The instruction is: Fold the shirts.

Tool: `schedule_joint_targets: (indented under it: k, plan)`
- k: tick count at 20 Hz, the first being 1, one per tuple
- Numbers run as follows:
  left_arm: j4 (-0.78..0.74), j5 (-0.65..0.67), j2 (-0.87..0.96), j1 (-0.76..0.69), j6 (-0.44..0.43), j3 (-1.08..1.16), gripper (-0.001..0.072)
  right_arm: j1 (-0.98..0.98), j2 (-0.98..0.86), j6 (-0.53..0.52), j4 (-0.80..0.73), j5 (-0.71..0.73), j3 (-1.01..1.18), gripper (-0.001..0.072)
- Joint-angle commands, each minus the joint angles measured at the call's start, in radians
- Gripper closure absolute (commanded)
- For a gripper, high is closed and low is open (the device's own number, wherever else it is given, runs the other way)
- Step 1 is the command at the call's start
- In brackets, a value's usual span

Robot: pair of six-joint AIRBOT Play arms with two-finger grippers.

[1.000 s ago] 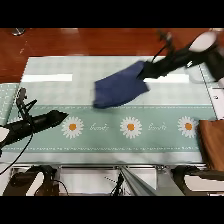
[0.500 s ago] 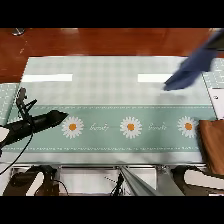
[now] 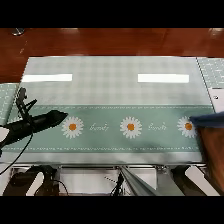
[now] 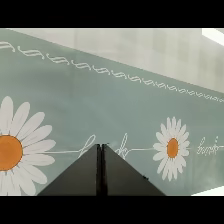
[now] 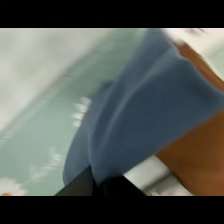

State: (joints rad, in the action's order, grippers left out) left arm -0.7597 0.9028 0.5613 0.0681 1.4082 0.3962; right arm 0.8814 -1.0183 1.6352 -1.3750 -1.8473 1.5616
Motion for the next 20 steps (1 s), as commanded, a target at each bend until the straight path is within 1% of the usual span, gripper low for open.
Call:
schedule_joint_targets:
  k: [1,2,3,4,5,6,7,8,9,10,11,12,13,14,15,16,18,19,20]
  plan:
    - [0.000,-0.014,0.000,0.000,0.000,0.000,0.0685,0.153,0.203,0.014,-0.314,-0.008,-0.283,0.0688]
    - [0.000,-0.013,0.000,0.000,-0.001,0.000,0.0685,0.191,0.264,0.044,-0.344,-0.008,-0.358,0.0688]
    - [0.000,-0.013,0.000,0.000,-0.001,0.000,0.0685,0.223,0.316,0.052,-0.355,0.003,-0.420,0.0687]
    - [0.000,-0.011,0.000,0.000,-0.001,0.000,0.0685,0.250,0.357,0.074,-0.383,0.026,-0.473,0.0658]
    - [0.000,-0.010,0.000,0.000,-0.001,0.000,0.0685,0.258,0.373,0.095,-0.415,0.032,-0.505,0.0435]
    - [0.000,-0.010,0.000,0.000,-0.010,0.000,0.0685,0.258,0.371,0.094,-0.421,0.031,-0.519,0.0099]
    - [0.000,-0.010,0.000,0.000,-0.038,0.000,0.0685,0.257,0.361,0.091,-0.410,0.034,-0.516,0.0087]
    - [0.000,-0.014,0.000,0.000,-0.063,0.001,0.0685,0.254,0.346,0.084,-0.383,0.040,-0.506,0.0087]
    - [0.000,-0.026,0.000,0.000,-0.066,0.004,0.0685,0.253,0.333,0.071,-0.345,0.055,-0.494,0.0088]
    - [0.000,-0.040,0.000,0.000,-0.065,0.015,0.0685,0.253,0.317,0.064,-0.263,0.084,-0.476,0.0104]
    - [0.001,-0.051,0.006,0.000,-0.064,0.039,0.0686,0.253,0.298,0.064,-0.138,0.121,-0.457,0.0190]
    - [0.023,-0.062,0.023,0.000,-0.066,0.072,0.0685,0.253,0.274,0.056,0.042,0.171,-0.437,0.0407]
    - [0.067,-0.074,0.055,0.000,-0.090,0.123,0.0686,0.233,0.249,0.023,0.222,0.231,-0.418,0.0599]
    - [0.126,-0.065,0.105,-0.001,-0.175,0.196,0.0685,0.175,0.223,-0.014,0.386,0.313,-0.398,0.0688]
    - [0.177,-0.040,0.160,-0.003,-0.224,0.283,0.0686,0.077,0.198,-0.029,0.491,0.409,-0.378,0.0688]
    - [0.207,-0.003,0.227,-0.014,-0.237,0.396,0.0687,-0.043,0.179,-0.050,0.529,0.498,-0.360,0.0689]
    - [0.198,0.045,0.350,-0.079,-0.237,0.634,0.0687,-0.339,0.137,-0.093,0.505,0.652,-0.346,0.0688]
    - [0.163,0.044,0.399,-0.132,-0.237,0.732,0.0687,-0.496,0.109,-0.103,0.451,0.703,-0.346,0.0688]
    - [0.078,0.044,0.445,-0.196,-0.219,0.819,0.0687,-0.636,0.077,-0.104,0.369,0.731,-0.346,0.0688]
